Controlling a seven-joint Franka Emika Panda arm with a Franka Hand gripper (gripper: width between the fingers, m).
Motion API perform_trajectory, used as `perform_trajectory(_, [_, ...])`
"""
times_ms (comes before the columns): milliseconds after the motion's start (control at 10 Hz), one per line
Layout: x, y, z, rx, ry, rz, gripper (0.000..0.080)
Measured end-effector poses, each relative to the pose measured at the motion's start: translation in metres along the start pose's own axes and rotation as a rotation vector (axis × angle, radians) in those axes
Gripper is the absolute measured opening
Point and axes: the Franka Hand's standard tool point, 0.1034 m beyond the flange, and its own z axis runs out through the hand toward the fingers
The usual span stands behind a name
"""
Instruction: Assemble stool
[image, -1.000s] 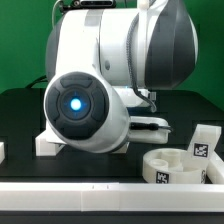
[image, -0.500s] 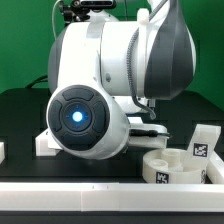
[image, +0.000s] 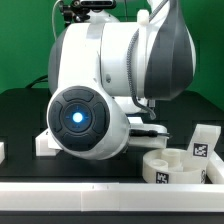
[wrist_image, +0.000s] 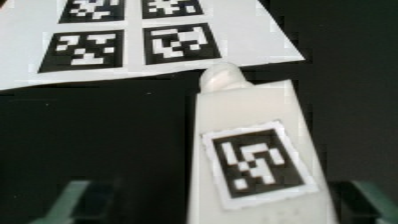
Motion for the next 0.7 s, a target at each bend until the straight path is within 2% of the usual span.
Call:
perform_trajectory(100, [0.0, 0.0, 0.0, -0.002, 0.0, 0.0, 0.0384])
perform_trajectory(200, [0.0, -0.001, 0.0, -0.002, 0.0, -0.001, 0.0325])
perform_trajectory(700, [-0.004, 0.001, -0.011, 0.004, 0.016, -0.003, 0.0326])
